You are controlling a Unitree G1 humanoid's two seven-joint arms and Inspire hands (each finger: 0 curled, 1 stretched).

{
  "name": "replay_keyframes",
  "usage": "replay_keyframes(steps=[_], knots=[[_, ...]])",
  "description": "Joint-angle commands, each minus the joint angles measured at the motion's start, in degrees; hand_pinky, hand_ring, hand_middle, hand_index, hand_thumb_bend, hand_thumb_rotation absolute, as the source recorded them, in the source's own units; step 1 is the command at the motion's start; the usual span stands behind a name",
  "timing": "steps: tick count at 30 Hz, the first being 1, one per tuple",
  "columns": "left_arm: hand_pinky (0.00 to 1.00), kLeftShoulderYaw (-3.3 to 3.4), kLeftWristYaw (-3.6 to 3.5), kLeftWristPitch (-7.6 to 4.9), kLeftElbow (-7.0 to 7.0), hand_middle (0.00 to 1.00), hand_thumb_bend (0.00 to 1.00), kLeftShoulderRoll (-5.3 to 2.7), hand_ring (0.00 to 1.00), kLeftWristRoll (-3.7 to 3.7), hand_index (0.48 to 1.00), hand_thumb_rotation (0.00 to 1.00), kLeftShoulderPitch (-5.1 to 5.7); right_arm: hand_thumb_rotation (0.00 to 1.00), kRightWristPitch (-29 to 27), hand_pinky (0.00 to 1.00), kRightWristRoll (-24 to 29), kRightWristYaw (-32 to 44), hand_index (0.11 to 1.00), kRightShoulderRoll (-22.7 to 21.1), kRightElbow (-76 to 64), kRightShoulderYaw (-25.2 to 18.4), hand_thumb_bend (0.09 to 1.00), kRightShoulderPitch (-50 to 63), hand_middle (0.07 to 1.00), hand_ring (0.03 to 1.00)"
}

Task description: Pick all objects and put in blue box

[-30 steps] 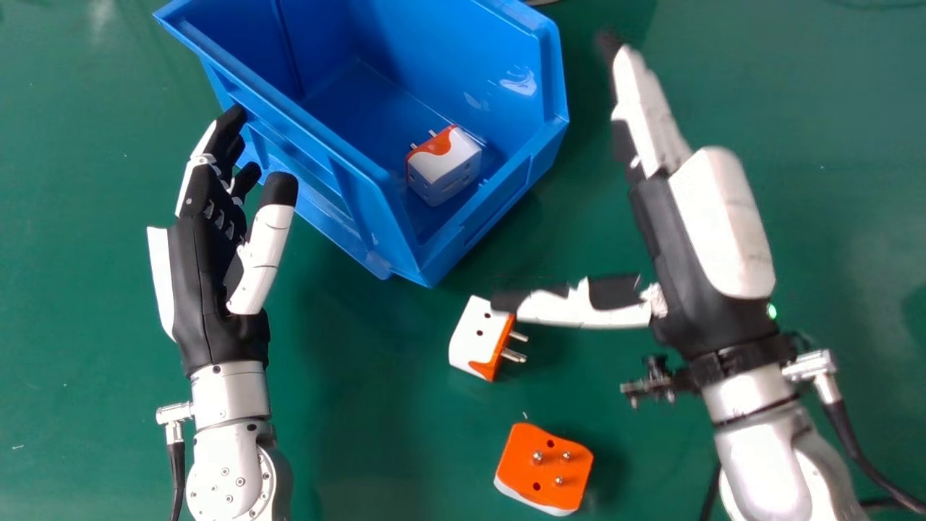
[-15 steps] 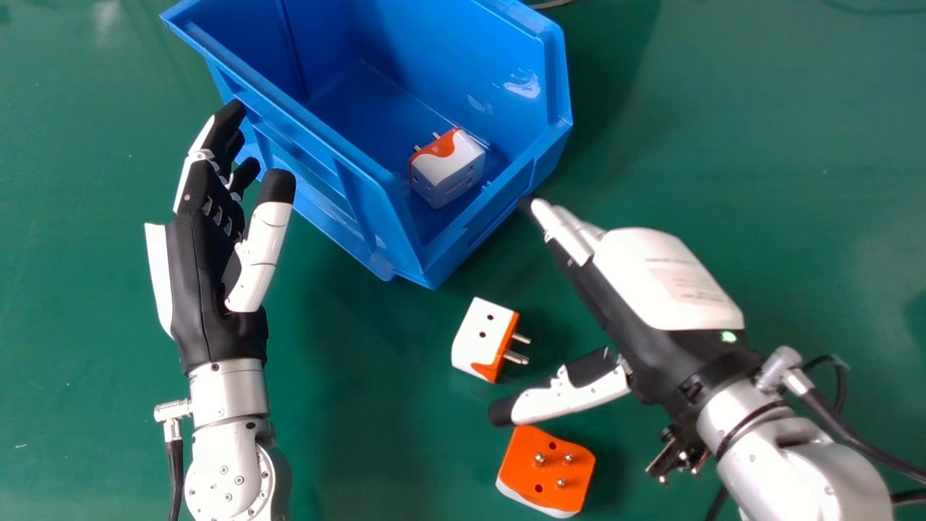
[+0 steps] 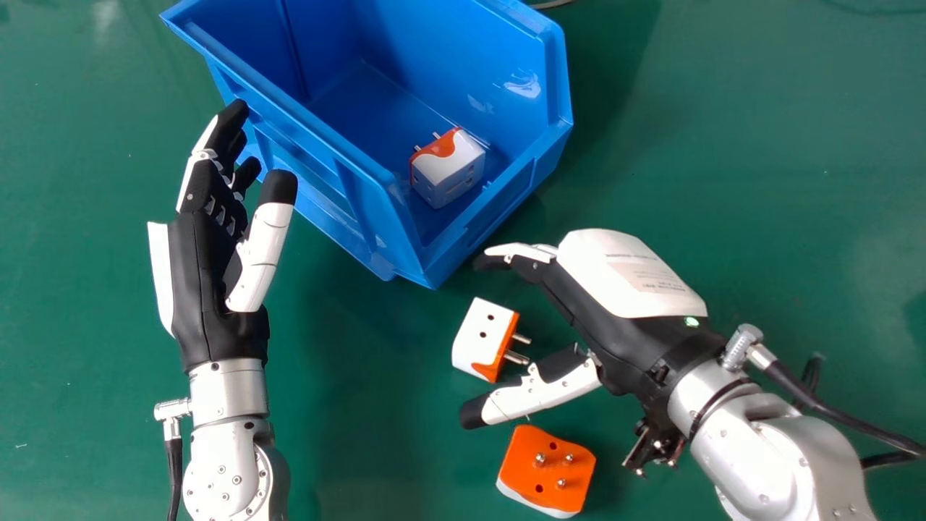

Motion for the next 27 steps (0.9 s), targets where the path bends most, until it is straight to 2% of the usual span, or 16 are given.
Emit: replay_keyframes(steps=[1,4,8,11,14,17,21,24,27], knots=[[0.89,-0.32,-0.06,-0.31,-0.97,0.91,0.86,-0.03,0.93,0.32,0.828,0.65,-0.69,0.52,-0.5,0.65,0.4,-1.8,0.791,0.6,0.4,0.3,0.867,-1.2,0.828,0.781],[0.89,-0.32,-0.52,-0.11,-1.19,0.91,0.86,-0.10,0.93,-0.15,0.828,0.65,-0.71,0.49,-1.2,0.64,1.3,-3.3,0.785,1.3,2.0,0.5,0.848,-1.5,0.827,0.772],[0.89,-0.24,-0.14,-0.44,-0.95,0.91,0.86,-0.02,0.93,0.31,0.829,0.65,-0.72,0.47,-2.5,0.63,1.7,-6.8,0.785,1.7,4.8,1.0,0.835,-2.0,0.828,0.765],[0.89,-0.24,-0.39,-0.64,-0.83,0.91,0.85,-0.15,0.93,0.05,0.830,0.65,-0.67,0.45,-2.6,0.64,1.6,-7.7,0.790,1.7,6.3,1.5,0.817,-2.4,0.835,0.777],[0.90,-0.26,-0.08,-0.68,-0.84,0.91,0.85,-0.11,0.93,0.41,0.829,0.65,-0.51,0.44,-2.9,0.66,1.2,-8.8,0.795,1.6,7.2,2.0,0.814,-2.6,0.838,0.791],[0.90,-0.32,-0.48,-0.56,-1.08,0.91,0.85,-0.13,0.93,0.08,0.829,0.65,-0.29,0.43,-3.0,0.69,1.1,-9.3,0.800,1.5,7.8,2.4,0.816,-2.8,0.843,0.805],[0.90,-0.31,-0.42,-0.63,-0.98,0.92,0.85,-0.01,0.93,0.27,0.831,0.65,-0.17,0.42,-2.5,0.73,0.8,-9.9,0.811,2.0,8.8,3.0,0.819,-3.1,0.848,0.817],[0.90,-0.25,-0.47,-0.56,-0.90,0.92,0.85,-0.03,0.93,0.11,0.831,0.65,-0.17,0.41,-1.4,0.74,-0.4,-9.8,0.819,2.3,9.7,4.0,0.824,-3.7,0.852,0.823],[0.91,-0.16,-0.97,-0.52,-0.73,0.92,0.85,-0.06,0.93,-0.42,0.829,0.65,-0.23,0.40,-0.1,0.73,-1.4,-9.4,0.842,2.6,10.7,5.0,0.830,-4.5,0.867,0.835]])
